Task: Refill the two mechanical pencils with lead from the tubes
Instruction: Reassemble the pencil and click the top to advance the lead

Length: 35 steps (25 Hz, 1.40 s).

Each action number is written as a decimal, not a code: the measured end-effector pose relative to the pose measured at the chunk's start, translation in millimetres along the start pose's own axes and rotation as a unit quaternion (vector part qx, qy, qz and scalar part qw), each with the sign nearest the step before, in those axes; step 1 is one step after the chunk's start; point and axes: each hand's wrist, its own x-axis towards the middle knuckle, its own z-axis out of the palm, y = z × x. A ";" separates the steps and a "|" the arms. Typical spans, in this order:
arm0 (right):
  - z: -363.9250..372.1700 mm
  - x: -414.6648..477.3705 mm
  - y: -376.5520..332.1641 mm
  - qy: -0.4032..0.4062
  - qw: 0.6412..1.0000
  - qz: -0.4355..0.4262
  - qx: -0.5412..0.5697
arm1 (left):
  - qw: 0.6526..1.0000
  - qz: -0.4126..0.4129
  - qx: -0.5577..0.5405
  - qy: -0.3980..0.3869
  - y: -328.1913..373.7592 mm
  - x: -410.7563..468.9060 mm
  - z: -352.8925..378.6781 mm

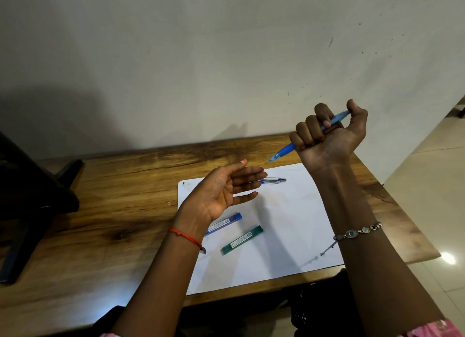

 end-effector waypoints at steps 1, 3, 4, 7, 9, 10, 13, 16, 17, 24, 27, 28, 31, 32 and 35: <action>-1.8 0.3 0.9 0.000 1.000 0.002 0.005 | 1.000 0.001 -0.001 -0.003 0.1 -0.3 0.2; -4.4 1.1 3.8 0.000 1.000 0.011 0.006 | 1.000 0.008 -0.010 -0.010 1.3 -1.4 0.9; -5.1 1.4 5.2 -0.001 1.000 0.015 0.004 | 1.000 0.016 -0.016 -0.015 2.3 -2.2 1.5; -5.6 2.2 11.3 -0.005 1.000 0.027 0.004 | 0.998 0.046 -0.024 -0.020 4.9 -4.4 4.3; -6.6 2.8 16.5 -0.010 0.999 0.036 0.001 | 0.997 0.070 -0.019 0.001 4.8 -4.8 4.4; -7.3 3.4 19.1 -0.012 0.999 0.041 -0.002 | 0.996 0.081 -0.014 0.017 4.9 -4.6 3.2; -12.0 7.1 21.2 -0.004 0.998 0.051 -0.021 | 0.993 0.093 -0.010 0.072 7.8 -3.4 -5.8; -18.7 10.0 11.4 -0.002 0.984 0.052 -0.171 | 0.989 0.092 -0.018 0.114 14.8 -4.8 -19.0; -21.0 10.0 7.1 -0.004 0.962 0.042 -0.269 | 0.988 0.091 -0.016 0.123 16.8 -5.6 -23.3; -29.1 3.9 -3.9 -0.137 0.773 0.096 -0.612 | 0.985 0.078 0.028 0.152 18.0 -8.8 -33.7; -29.8 4.7 3.9 -0.160 0.714 0.115 -0.672 | 0.983 0.067 0.066 0.157 17.5 -9.1 -36.9; -30.3 5.0 7.5 -0.161 0.697 0.111 -0.690 | 0.981 0.059 0.092 0.161 17.1 -9.4 -37.9; -33.1 5.7 18.4 -0.148 0.668 0.083 -0.725 | 0.962 0.041 0.178 0.201 16.5 -9.1 -44.6; -34.5 5.5 22.2 -0.144 0.657 0.081 -0.736 | 0.958 0.046 0.182 0.219 16.6 -8.5 -48.0; -38.2 4.9 31.7 -0.130 0.613 0.078 -0.775 | 0.951 0.070 0.153 0.260 18.4 -6.0 -56.5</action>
